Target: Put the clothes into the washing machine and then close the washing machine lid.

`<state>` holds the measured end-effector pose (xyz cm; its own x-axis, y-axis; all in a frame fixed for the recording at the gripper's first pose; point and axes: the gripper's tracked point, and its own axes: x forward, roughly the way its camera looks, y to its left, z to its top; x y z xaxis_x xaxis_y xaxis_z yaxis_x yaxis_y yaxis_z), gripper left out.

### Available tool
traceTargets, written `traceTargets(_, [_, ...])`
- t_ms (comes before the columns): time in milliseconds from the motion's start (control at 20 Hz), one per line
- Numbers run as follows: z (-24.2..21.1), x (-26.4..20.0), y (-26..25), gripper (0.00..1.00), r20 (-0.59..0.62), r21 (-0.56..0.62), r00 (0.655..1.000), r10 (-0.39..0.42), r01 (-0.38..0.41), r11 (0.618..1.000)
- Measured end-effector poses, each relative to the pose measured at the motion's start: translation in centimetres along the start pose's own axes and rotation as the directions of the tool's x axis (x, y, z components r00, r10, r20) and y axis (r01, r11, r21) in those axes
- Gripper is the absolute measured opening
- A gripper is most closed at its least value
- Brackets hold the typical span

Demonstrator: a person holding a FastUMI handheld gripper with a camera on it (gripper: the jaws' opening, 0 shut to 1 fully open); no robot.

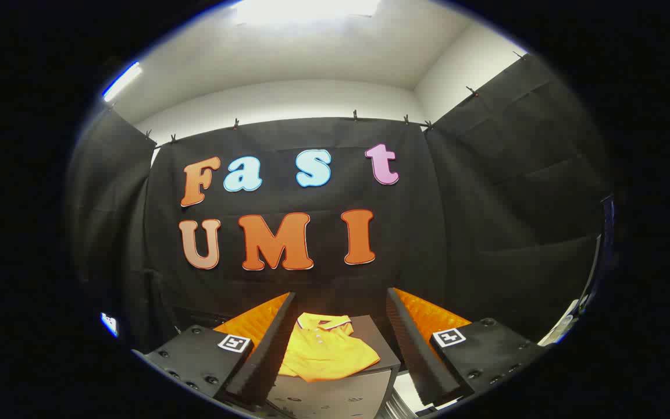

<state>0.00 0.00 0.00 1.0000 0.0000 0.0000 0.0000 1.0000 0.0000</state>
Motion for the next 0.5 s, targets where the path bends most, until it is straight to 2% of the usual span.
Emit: traceTargets(500, [0.87, 0.11, 0.61, 0.98, 0.013, 0.0, 1.0, 0.016, -0.016, 1.0])
